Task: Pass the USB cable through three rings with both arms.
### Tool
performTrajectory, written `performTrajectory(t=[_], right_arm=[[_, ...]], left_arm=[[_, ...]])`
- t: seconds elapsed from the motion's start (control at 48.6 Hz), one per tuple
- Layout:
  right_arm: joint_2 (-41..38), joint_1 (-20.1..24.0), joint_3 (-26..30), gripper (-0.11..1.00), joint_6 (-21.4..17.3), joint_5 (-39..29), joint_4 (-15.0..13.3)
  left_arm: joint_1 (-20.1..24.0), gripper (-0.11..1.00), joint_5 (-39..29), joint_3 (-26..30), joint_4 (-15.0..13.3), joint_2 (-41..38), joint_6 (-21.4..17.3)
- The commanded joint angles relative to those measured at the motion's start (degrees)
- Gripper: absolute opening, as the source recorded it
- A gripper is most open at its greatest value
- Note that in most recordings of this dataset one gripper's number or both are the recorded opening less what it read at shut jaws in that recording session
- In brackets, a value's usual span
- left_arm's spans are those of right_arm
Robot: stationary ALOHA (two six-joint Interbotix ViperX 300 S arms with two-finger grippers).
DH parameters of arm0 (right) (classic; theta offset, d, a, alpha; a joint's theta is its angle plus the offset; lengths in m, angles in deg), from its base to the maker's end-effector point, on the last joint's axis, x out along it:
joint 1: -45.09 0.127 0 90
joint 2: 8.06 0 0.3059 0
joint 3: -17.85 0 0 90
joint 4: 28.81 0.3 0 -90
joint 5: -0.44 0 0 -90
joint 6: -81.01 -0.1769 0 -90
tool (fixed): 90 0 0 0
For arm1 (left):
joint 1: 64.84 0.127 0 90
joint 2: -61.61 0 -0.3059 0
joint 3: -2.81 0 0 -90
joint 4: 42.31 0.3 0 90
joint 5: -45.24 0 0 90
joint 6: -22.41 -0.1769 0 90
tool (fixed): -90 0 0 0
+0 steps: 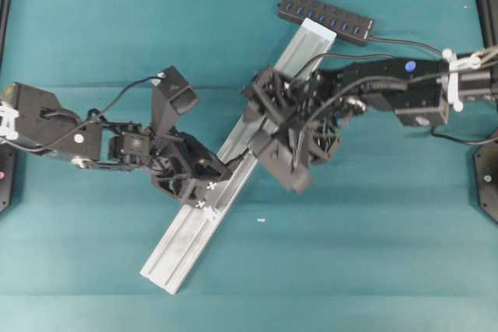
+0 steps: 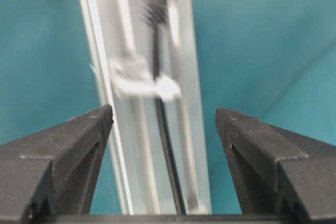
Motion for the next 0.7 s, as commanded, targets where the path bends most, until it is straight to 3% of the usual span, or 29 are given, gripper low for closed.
performTrajectory(t=[0.0, 0.185, 0.35, 0.678], right_arm=[[0.3, 1.4, 0.8, 0.85, -0.8, 0.5, 0.2], [-0.1, 2.8, 1.4, 0.85, -1.9, 3.3, 0.7], [-0.8, 2.9, 2.1, 0.85, -6.9, 6.7, 0.8], [-3.1, 3.3, 2.3, 0.83, -10.4, 6.9, 0.7]], left_arm=[[-0.4, 0.11, 0.4, 0.0, 0.2, 2.2, 0.1], [-0.5, 0.11, 0.4, -1.2, 0.2, 4.2, 0.1], [-0.6, 0.11, 0.4, -1.5, 0.2, 4.5, 0.1], [-0.6, 0.11, 0.4, -1.6, 0.2, 4.5, 0.1]])
